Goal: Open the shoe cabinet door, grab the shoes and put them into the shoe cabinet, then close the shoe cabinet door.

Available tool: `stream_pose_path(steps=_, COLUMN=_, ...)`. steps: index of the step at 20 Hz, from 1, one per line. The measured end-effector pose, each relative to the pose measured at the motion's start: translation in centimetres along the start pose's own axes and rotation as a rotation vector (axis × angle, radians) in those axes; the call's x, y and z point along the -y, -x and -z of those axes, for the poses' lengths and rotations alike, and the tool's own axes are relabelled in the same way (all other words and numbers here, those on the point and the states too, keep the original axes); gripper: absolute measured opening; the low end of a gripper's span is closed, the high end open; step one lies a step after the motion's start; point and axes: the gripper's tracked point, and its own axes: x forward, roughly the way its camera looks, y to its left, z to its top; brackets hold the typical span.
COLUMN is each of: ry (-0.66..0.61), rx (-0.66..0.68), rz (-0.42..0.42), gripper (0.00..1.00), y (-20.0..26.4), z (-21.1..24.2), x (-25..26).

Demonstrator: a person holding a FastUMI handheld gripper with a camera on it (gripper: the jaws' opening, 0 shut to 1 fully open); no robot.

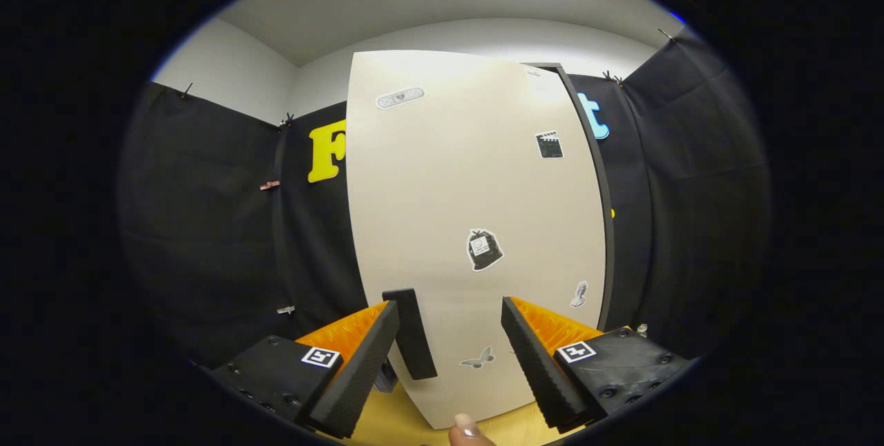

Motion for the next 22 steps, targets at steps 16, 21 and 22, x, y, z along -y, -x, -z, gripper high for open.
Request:
stream_pose_path(steps=16, ry=0.043, rx=-0.001, rz=0.044, gripper=0.98, y=-2.0, z=0.7, x=1.5)
stream_pose_path(steps=21, ry=0.058, rx=-0.017, rz=0.047, gripper=0.98, y=-2.0, z=1.2, x=1.4)
stream_pose_path(steps=22, ry=0.059, rx=-0.019, rz=0.048, gripper=0.98, y=-2.1, z=1.3, x=1.3)
